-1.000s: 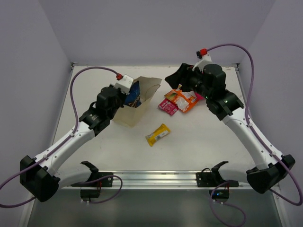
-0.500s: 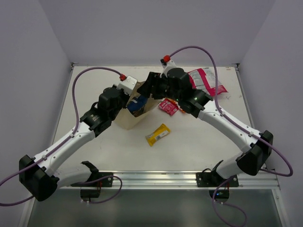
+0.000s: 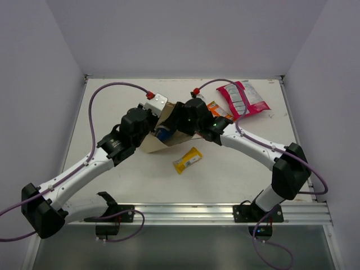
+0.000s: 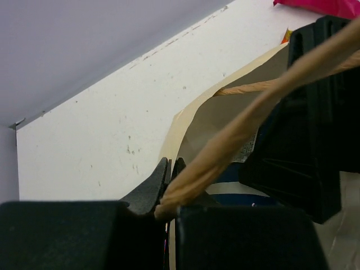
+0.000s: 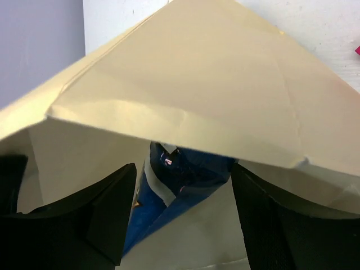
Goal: Take the snacks out of the paper bag
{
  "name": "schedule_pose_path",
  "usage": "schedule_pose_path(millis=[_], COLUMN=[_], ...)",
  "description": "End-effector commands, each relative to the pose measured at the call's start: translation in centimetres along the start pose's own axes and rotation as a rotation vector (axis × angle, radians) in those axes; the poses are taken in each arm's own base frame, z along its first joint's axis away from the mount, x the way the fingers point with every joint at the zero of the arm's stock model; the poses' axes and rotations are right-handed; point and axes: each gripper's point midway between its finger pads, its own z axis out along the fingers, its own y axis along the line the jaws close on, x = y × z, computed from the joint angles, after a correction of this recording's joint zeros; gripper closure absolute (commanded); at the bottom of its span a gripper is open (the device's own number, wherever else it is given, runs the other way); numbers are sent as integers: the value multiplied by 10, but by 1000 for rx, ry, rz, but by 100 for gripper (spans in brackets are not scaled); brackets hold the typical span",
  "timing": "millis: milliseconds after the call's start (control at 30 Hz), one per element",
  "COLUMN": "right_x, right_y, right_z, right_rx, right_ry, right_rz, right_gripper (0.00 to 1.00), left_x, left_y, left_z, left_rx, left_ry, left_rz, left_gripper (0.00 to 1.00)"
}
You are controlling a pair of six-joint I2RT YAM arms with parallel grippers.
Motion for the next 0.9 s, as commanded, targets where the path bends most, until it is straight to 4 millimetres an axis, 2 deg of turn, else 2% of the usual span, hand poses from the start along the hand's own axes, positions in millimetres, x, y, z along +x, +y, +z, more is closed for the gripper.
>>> schedule_pose_path(millis=[0, 133, 300, 367, 400, 433, 500, 533, 633, 767, 800, 867], right_x=[-12, -8, 1, 7, 4, 8, 6, 5, -1, -16, -24, -33], right_y=[6, -3, -10, -12, -6, -6, 3, 6, 19, 35, 44, 55], right_z=[12, 27, 43, 48, 50, 51, 51, 50, 41, 11, -6, -25], right_rx=[6, 45, 60, 53, 23, 10, -32, -44, -94, -163, -192, -226], right_ry=[-73, -72, -55, -38, -48, -34, -37, -39, -41, -85, -105, -132], right_rz=[109, 153, 193, 196, 194, 188, 176, 167, 122, 61, 53, 7], right_gripper=[28, 28, 30, 38, 42, 55, 69, 82, 100, 100, 100, 100], left_x=[-23, -17, -14, -13, -13, -13, -12, -10, -6, 3, 5, 10], left_y=[-2, -14, -19, -20, -20, -20, -21, -21, -19, -8, -6, 0], left_z=[-6, -5, -5, -5, -5, -6, -5, -4, -3, 0, 2, 4], left_rx=[-5, 19, 33, 36, 37, 39, 38, 37, 18, -56, -73, -119], left_ry=[-81, -67, -62, -64, -65, -64, -63, -58, -47, -22, -11, 12], left_rz=[-66, -77, -97, -99, -103, -102, -103, -101, -96, -88, -84, -80], left_gripper=[100, 100, 100, 100, 100, 100, 100, 100, 100, 100, 100, 100])
